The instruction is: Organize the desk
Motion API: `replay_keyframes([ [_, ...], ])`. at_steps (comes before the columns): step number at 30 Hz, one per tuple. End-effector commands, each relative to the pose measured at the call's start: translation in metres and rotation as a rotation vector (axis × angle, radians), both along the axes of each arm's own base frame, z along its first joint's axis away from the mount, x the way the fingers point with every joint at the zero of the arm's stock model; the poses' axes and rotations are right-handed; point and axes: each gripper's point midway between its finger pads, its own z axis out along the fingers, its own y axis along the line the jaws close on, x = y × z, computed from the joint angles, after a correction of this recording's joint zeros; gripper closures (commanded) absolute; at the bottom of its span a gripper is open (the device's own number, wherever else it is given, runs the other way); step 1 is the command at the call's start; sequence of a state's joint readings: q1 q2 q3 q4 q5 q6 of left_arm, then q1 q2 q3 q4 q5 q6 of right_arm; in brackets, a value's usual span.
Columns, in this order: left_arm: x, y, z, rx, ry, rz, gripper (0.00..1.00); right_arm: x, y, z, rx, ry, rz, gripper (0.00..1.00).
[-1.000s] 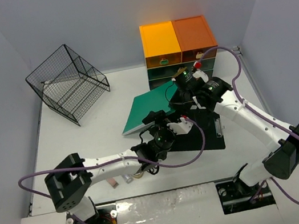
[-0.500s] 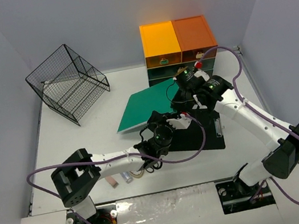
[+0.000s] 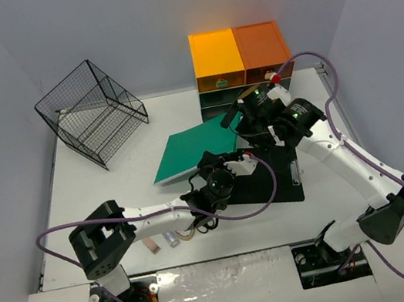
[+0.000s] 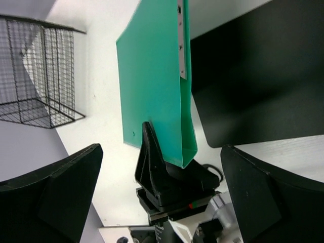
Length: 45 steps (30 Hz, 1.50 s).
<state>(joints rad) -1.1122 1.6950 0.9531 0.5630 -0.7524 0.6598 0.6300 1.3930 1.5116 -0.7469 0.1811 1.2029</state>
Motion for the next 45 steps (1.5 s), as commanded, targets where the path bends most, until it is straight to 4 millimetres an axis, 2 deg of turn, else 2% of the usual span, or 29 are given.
replay_keyframes([
  [1, 0.004, 0.010, 0.065, -0.172, -0.075, 0.094, 1.00, 0.004, -0.036, 0.041, -0.038, -0.131, -0.148, 0.00],
  [8, -0.002, 0.039, 0.108, -0.217, -0.065, 0.205, 1.00, 0.014, -0.067, 0.036, -0.091, -0.124, -0.220, 0.00],
  [10, -0.007, 0.048, 0.135, -0.259, -0.065, 0.214, 1.00, 0.016, -0.072, 0.032, -0.118, -0.116, -0.208, 0.00],
  [12, -0.008, 0.060, 0.151, -0.273, -0.056, 0.220, 1.00, 0.017, -0.076, 0.029, -0.137, -0.112, -0.209, 0.00],
  [14, -0.008, 0.071, 0.177, -0.315, -0.056, 0.220, 1.00, 0.017, -0.078, 0.022, -0.152, -0.101, -0.204, 0.00],
  [16, -0.006, 0.081, 0.186, -0.311, -0.048, 0.231, 1.00, 0.016, -0.079, 0.018, -0.151, -0.101, -0.202, 0.00],
  [18, -0.004, 0.095, 0.208, -0.305, -0.046, 0.247, 1.00, 0.017, -0.078, 0.015, -0.137, -0.115, -0.196, 0.00],
  [21, 0.010, 0.117, 0.228, -0.317, -0.051, 0.284, 1.00, 0.017, -0.078, 0.003, -0.134, -0.107, -0.172, 0.00],
  [23, 0.015, 0.124, 0.244, -0.350, -0.044, 0.273, 1.00, 0.018, -0.075, -0.002, -0.124, -0.109, -0.145, 0.00],
  [25, 0.024, 0.142, 0.259, -0.380, -0.045, 0.297, 1.00, 0.021, -0.071, -0.004, -0.111, -0.123, -0.127, 0.00],
  [29, 0.050, 0.159, 0.269, -0.410, 0.006, 0.270, 1.00, 0.024, -0.064, -0.018, -0.088, -0.121, -0.085, 0.00],
  [33, 0.074, 0.197, 0.274, -0.488, 0.071, 0.286, 1.00, 0.031, -0.057, -0.021, -0.083, -0.132, -0.045, 0.00],
  [34, 0.079, 0.202, 0.281, -0.509, 0.069, 0.284, 1.00, 0.032, -0.057, -0.022, -0.087, -0.132, -0.035, 0.00],
  [40, 0.113, 0.247, 0.272, -0.626, 0.171, 0.274, 1.00, 0.039, -0.052, -0.021, -0.086, -0.140, 0.012, 0.00],
  [42, 0.119, 0.253, 0.275, -0.675, 0.177, 0.241, 1.00, 0.041, -0.051, -0.021, -0.100, -0.143, 0.032, 0.00],
  [45, 0.123, 0.252, 0.279, -0.717, 0.178, 0.179, 1.00, 0.041, -0.051, -0.023, -0.108, -0.137, 0.052, 0.00],
])
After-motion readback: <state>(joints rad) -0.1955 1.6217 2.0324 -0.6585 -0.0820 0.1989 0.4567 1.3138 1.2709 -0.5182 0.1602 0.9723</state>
